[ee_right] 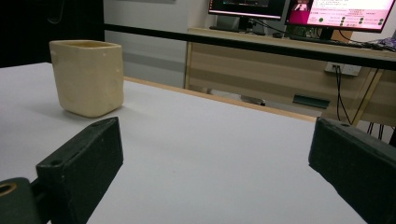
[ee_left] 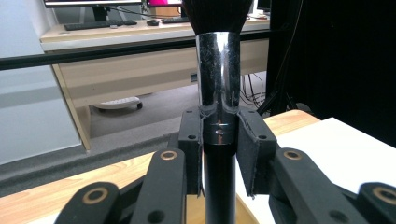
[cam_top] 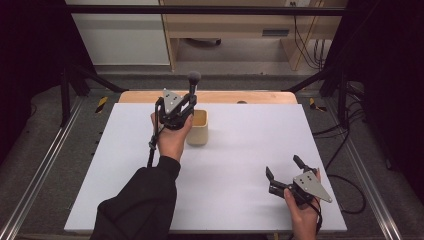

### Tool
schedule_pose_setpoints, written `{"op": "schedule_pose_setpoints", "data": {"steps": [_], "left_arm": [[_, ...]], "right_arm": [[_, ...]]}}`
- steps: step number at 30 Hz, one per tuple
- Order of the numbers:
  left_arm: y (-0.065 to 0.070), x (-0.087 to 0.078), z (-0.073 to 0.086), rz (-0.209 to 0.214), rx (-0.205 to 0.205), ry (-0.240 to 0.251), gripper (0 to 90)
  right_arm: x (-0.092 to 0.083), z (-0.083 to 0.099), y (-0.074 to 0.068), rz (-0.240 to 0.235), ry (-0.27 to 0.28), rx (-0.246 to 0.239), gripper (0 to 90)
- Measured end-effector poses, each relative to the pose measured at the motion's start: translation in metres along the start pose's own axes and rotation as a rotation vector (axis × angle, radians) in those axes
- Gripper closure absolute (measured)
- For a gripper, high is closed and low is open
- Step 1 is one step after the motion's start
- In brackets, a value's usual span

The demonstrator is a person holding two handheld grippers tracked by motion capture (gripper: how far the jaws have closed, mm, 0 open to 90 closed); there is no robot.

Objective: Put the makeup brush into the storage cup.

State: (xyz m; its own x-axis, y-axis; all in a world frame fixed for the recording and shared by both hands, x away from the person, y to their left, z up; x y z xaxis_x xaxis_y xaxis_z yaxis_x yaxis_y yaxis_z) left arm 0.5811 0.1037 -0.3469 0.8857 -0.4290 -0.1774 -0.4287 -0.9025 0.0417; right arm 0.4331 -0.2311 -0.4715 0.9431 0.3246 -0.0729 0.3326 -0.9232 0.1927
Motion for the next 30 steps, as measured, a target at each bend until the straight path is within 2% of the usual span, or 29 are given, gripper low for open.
{"op": "schedule_pose_setpoints", "data": {"steps": [12, 30], "left_arm": [[0.0, 0.008, 0.0, -0.005, -0.001, 0.006, 72.7], [-0.002, 0.019, 0.011, -0.002, -0.005, -0.004, 72.7]], "right_arm": [[0.0, 0.0, 0.0, 0.0, 0.004, 0.003, 3.2], [0.0, 0.0, 0.0, -0.001, 0.002, 0.005, 3.1]]}}
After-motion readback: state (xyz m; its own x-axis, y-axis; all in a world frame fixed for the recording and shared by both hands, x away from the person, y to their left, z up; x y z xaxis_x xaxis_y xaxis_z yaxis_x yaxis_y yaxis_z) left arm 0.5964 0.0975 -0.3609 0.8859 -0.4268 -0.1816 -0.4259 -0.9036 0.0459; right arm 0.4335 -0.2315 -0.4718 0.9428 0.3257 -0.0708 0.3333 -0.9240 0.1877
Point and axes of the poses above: each handheld gripper's, and its own axes: x roughly forward along the jaws, z roughly out of its underside, y roughly to its right, the point moved 3 cm from there along x, roughly forward along the jaws, and after that the axes turned 5 degrees about -x, right-handed, at the moved point
